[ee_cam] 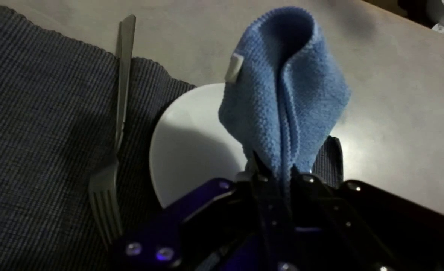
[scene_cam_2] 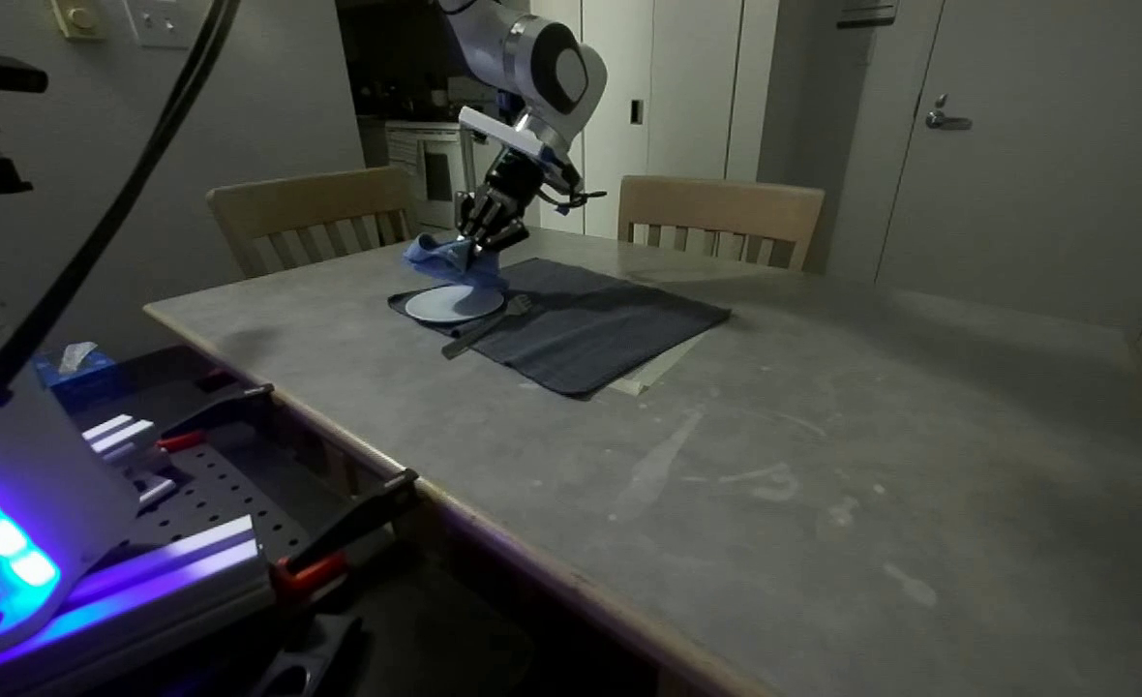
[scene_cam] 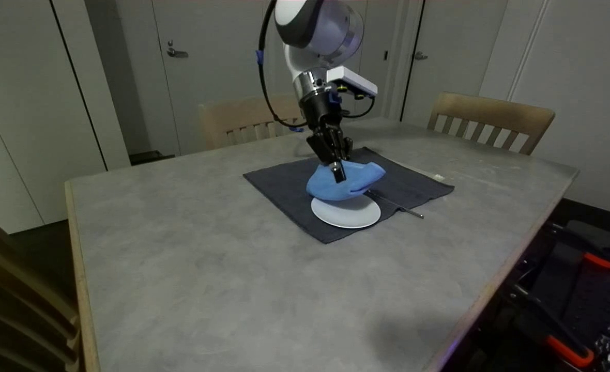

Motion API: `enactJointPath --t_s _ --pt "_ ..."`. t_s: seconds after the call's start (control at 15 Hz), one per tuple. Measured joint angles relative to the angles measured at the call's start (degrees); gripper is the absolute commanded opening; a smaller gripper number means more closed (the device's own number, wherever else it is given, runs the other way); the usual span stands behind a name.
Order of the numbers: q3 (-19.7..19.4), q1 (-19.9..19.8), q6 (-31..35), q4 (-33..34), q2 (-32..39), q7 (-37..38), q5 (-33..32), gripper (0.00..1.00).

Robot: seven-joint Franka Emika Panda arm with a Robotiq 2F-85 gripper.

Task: Wipe the plate with the blue cloth and then put the fork on the plate

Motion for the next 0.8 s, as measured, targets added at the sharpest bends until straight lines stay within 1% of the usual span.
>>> enactJointPath --t_s 0.4,0.8 --pt "-0.02 -0.34 0.43 -2.46 0.07 0.00 0.50 0.02" --pt "-0.10 -1.32 10.16 -6.93 0.22 -0.59 5.39 0.02"
